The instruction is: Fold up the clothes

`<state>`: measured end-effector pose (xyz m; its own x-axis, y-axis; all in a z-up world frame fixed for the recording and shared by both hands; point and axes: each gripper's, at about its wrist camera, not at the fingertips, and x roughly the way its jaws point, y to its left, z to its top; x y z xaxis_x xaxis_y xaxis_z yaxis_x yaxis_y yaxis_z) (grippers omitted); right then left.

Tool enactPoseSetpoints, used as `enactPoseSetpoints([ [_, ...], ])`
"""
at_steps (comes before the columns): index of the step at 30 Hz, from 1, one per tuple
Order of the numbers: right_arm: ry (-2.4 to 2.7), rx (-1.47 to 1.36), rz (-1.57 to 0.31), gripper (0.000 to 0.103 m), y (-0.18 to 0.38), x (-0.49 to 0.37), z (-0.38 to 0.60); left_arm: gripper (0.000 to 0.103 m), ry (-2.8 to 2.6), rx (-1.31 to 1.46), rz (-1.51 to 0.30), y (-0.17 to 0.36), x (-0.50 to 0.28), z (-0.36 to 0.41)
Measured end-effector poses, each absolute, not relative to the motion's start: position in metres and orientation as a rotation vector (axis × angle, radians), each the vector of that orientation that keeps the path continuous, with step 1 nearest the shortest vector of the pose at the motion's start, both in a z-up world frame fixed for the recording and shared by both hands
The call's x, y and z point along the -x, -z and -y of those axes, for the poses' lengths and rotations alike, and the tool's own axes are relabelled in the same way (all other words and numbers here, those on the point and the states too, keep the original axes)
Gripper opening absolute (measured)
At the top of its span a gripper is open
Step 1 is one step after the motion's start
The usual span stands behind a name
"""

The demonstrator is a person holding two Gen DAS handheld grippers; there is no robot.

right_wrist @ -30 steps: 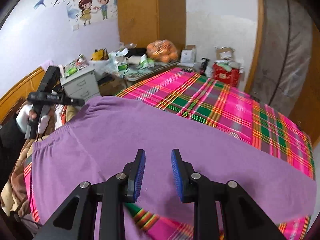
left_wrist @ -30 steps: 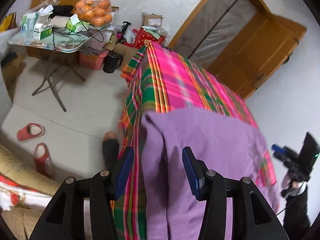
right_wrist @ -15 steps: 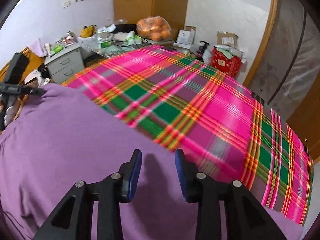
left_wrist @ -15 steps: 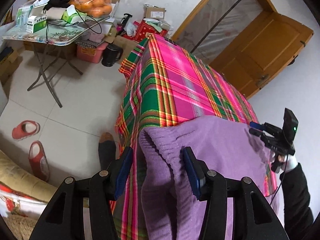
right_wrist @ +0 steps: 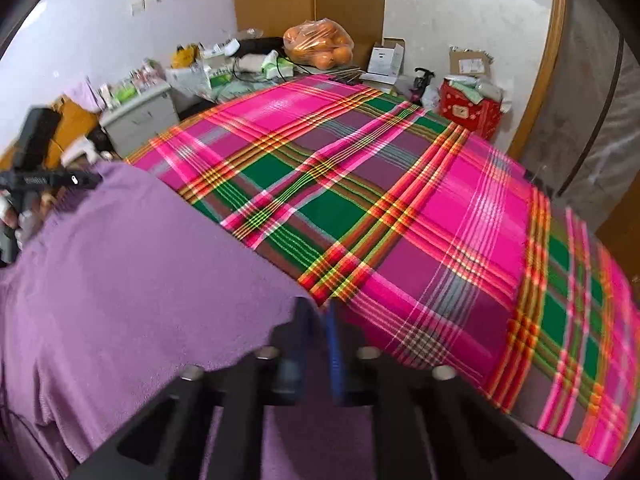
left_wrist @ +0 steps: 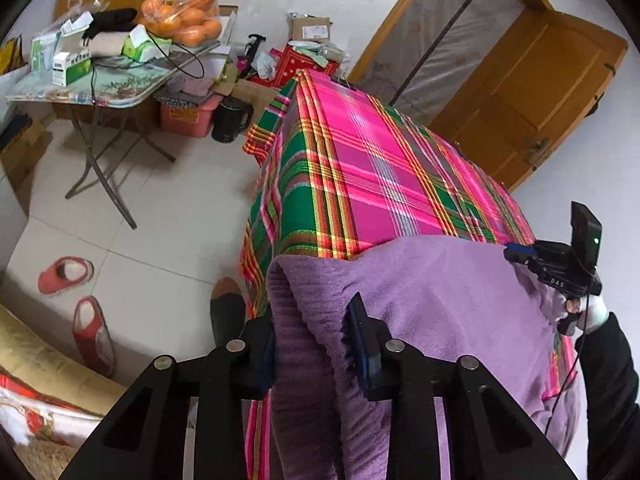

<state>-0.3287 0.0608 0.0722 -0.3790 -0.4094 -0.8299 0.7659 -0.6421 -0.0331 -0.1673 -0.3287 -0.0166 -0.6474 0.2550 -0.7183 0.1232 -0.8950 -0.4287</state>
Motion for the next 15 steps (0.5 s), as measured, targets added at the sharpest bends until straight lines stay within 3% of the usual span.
enactPoseSetpoints([
  [5,2.137,-1.014,-0.598,0.003,-0.094,0.298,-0.062,0.026,-2.727,1.189,0.681,-0.006,0.151,0.328],
  [15,2.268,-0.777,-0.429,0.003,-0.178,0.191,-0.113,0.024,-2.754,0.903,0.566,-0.062,0.080,0.304],
])
